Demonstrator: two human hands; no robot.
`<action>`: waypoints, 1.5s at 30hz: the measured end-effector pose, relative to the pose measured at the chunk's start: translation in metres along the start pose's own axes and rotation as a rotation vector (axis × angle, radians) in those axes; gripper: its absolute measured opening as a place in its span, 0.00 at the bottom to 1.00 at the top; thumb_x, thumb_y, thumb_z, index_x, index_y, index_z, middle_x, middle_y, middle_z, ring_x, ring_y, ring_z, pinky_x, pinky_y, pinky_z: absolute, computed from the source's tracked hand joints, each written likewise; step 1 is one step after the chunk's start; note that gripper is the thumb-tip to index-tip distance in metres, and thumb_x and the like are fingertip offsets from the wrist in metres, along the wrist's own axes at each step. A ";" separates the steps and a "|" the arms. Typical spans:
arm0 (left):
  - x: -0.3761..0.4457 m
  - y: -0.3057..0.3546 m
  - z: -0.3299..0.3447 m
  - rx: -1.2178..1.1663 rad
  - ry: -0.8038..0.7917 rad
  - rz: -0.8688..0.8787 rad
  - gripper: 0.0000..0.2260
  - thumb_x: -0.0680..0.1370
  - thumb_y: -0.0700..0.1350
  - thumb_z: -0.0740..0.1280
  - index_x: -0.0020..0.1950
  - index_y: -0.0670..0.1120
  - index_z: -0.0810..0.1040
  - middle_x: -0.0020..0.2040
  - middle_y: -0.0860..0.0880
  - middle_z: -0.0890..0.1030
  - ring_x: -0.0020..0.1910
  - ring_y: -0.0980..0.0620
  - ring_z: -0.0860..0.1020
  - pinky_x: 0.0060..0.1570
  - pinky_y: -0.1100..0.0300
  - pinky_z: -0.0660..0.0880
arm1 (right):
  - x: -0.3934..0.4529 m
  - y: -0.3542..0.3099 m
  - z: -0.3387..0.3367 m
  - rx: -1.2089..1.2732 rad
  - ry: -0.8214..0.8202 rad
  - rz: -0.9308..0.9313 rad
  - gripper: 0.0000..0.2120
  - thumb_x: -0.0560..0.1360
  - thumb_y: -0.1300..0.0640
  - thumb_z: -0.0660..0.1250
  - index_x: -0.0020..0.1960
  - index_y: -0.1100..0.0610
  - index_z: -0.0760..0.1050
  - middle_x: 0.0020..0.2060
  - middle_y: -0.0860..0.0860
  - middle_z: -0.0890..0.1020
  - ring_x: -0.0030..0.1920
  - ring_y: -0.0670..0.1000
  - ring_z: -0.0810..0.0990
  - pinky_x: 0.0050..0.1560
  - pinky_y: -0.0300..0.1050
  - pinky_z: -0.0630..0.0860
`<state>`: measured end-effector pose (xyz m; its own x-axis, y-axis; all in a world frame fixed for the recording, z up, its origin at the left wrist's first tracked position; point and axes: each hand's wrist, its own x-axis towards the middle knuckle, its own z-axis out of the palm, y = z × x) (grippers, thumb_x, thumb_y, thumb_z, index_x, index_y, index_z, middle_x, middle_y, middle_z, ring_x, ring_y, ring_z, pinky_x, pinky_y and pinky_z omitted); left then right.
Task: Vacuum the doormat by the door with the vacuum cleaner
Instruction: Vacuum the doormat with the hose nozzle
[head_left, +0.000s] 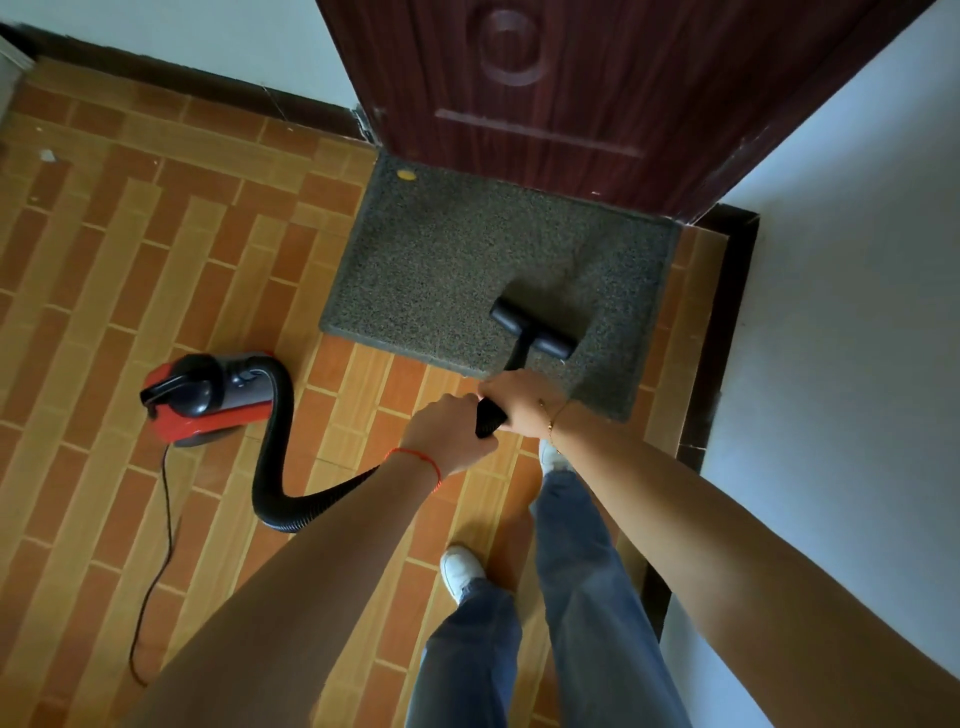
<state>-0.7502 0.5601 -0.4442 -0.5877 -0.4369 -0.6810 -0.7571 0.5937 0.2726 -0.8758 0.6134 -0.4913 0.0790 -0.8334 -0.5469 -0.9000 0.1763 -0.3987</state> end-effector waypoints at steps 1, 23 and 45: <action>-0.008 -0.004 0.007 -0.001 -0.004 0.003 0.13 0.75 0.51 0.65 0.54 0.43 0.73 0.40 0.48 0.73 0.35 0.47 0.73 0.33 0.57 0.70 | -0.003 -0.007 0.010 0.014 0.009 0.000 0.04 0.77 0.57 0.63 0.43 0.54 0.70 0.46 0.52 0.80 0.47 0.53 0.80 0.44 0.45 0.73; -0.041 -0.010 0.063 0.048 0.020 0.048 0.13 0.76 0.51 0.63 0.52 0.42 0.72 0.35 0.50 0.72 0.32 0.48 0.74 0.32 0.57 0.71 | -0.034 -0.027 0.067 0.055 0.094 0.004 0.05 0.76 0.64 0.62 0.50 0.58 0.75 0.49 0.52 0.80 0.52 0.52 0.79 0.48 0.43 0.74; 0.144 0.133 -0.030 -0.129 0.105 0.010 0.13 0.76 0.49 0.65 0.53 0.42 0.73 0.36 0.49 0.75 0.33 0.48 0.74 0.32 0.57 0.71 | 0.011 0.191 -0.072 -0.054 0.036 -0.034 0.10 0.77 0.65 0.62 0.56 0.56 0.74 0.57 0.51 0.77 0.61 0.52 0.76 0.56 0.47 0.74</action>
<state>-0.9443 0.5562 -0.4853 -0.6167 -0.5036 -0.6050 -0.7776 0.5092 0.3688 -1.0779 0.6000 -0.5204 0.0951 -0.8569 -0.5066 -0.9189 0.1201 -0.3757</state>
